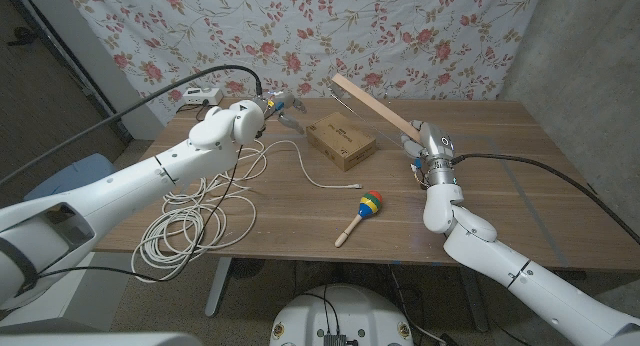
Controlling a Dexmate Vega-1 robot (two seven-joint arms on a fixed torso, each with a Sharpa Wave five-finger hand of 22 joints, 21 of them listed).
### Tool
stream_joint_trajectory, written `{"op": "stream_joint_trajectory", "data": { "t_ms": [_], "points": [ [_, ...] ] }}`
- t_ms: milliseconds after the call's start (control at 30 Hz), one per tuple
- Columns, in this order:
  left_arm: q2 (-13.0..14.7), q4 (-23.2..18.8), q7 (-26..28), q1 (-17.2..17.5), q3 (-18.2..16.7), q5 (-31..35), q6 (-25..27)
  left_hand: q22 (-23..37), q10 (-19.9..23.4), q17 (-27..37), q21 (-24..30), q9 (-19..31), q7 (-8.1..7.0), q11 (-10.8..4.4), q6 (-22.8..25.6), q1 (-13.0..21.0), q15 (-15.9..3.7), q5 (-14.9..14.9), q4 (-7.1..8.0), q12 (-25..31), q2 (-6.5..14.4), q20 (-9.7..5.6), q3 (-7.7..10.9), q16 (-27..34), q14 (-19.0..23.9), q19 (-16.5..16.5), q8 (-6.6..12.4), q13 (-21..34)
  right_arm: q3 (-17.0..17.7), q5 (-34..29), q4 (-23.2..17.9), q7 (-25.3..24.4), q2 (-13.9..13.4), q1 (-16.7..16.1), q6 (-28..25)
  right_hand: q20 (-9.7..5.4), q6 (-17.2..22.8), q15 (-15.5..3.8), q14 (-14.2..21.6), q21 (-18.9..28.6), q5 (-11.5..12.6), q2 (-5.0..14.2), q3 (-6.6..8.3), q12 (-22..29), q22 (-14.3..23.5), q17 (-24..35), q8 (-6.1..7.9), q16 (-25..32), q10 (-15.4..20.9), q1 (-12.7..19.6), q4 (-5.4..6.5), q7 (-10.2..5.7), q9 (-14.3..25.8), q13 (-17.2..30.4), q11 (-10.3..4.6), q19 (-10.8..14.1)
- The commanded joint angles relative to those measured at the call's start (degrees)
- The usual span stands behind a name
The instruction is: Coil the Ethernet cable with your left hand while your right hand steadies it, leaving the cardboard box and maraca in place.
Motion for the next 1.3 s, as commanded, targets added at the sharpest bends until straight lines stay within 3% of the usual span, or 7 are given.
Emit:
{"op": "stream_joint_trajectory", "data": {
  "t_ms": [33,200,467,1033,1300],
  "points": [
    [-1.0,-1.9,-17.6,-2.2,1.4,15.2,-2.4,0.2,0.9,0.2,-0.3,0.2,-0.11,-0.19,1.0,2.6,-0.92,1.3,-0.10,0.5,0.6,0.02,-0.08,0.4,0.2,0.9,-0.12,0.1,0.6,-0.6,1.5,-1.9,1.0,-0.5,2.0,-3.05,0.1,-3.15,-0.5,0.7,0.2,6.13,3.62,0.7,0.1,0.2,0.65,0.7,-0.4,-5.7,3.29,0.39,0.3,0.3,-0.15,-0.2],
    [-2.3,-1.1,-21.6,-2.0,0.8,18.6,-4.9,0.2,2.2,0.2,-0.6,0.3,-0.03,-0.24,3.9,5.2,-1.63,2.5,0.16,0.8,1.4,0.00,-0.06,0.4,0.7,1.2,0.44,0.2,0.6,-0.7,2.1,-2.2,1.2,-0.3,2.9,-3.10,0.1,-3.14,-0.6,1.0,0.2,6.10,3.65,1.0,0.0,0.2,0.73,1.0,-0.6,-5.8,3.28,0.49,0.3,0.3,-0.21,-0.4],
    [-5.1,1.9,-24.9,-1.9,0.1,20.9,-9.3,0.2,3.1,0.2,-0.7,0.3,-0.11,-0.31,4.7,6.5,-3.01,2.9,0.43,0.8,2.0,-0.14,-0.15,0.7,1.7,1.4,0.32,0.3,0.5,-1.0,2.6,-2.1,1.4,0.0,3.5,-3.20,0.2,-3.13,-0.8,1.6,0.2,6.06,3.71,1.7,-0.1,0.2,0.90,1.6,-0.7,-5.9,3.27,0.29,0.2,0.2,-0.25,-0.6],
    [-9.9,9.4,-26.0,-2.4,1.1,21.3,-15.5,0.3,4.7,0.4,-0.7,0.3,-0.12,-0.31,5.5,7.8,-3.61,3.4,1.43,1.0,4.4,-0.30,0.08,1.2,2.8,2.1,-0.01,0.4,0.7,-0.7,3.8,-2.1,1.8,0.4,4.0,-3.28,0.5,-3.13,-1.3,2.7,0.2,5.95,3.80,3.2,-0.5,0.2,1.16,2.8,-1.1,-6.0,3.20,0.30,-0.2,0.2,-0.13,-1.0],
    [-11.0,11.6,-26.0,-2.6,2.1,21.2,-16.5,0.3,9.8,0.2,-0.6,0.3,-0.13,-0.23,9.6,9.6,-5.42,3.5,2.22,2.1,6.9,-0.88,-0.24,1.9,5.9,3.4,0.53,0.6,0.7,-0.5,4.2,-1.8,1.6,0.7,4.5,-3.31,0.5,-3.12,-1.5,3.2,0.2,5.91,3.84,3.9,-0.7,0.1,1.25,3.4,-1.3,-6.1,3.15,0.43,-0.3,0.2,-0.05,-1.2]
  ]
}}
